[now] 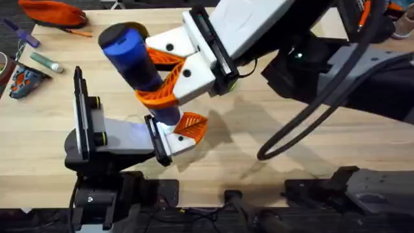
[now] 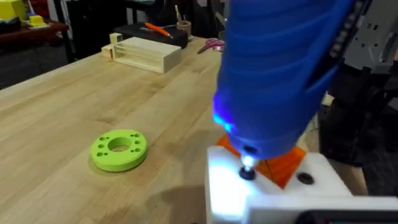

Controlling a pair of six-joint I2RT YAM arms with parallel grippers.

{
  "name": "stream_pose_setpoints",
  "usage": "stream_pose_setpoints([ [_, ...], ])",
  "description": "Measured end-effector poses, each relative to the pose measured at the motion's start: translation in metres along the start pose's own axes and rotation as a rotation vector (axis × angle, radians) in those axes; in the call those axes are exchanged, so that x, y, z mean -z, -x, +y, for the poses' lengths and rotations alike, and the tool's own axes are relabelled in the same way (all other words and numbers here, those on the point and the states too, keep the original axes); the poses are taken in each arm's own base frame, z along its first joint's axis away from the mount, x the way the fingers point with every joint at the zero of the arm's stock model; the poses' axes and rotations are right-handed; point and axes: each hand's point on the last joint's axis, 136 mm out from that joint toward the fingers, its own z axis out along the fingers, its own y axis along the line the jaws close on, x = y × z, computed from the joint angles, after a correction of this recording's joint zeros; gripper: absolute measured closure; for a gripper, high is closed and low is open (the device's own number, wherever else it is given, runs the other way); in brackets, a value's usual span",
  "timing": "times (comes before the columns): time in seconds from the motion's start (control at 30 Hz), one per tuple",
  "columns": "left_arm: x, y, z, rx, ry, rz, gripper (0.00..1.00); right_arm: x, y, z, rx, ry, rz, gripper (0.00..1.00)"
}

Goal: Pick up the gripper from the table and insert it into the empty holder that is missing its gripper. Then pick up a screw, insert it into the mounting hole, and use the screwdriver to tighten it. Finally, clean up the table by picking up the vegetable and placing it into the bucket.

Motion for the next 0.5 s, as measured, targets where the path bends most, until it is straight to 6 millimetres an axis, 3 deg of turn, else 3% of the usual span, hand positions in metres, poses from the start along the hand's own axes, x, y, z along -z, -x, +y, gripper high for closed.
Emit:
stream_pose_setpoints([
  [0.3,0.0,0.0,0.0,-0.002,-0.001,0.0,0.995,0.0,0.003,-0.003,-0.058,0.0,0.001,0.98],
  [0.5,0.0,0.001,0.0,-0.007,0.003,-0.001,0.995,-0.002,0.004,-0.016,-0.154,-0.017,0.032,0.98],
])
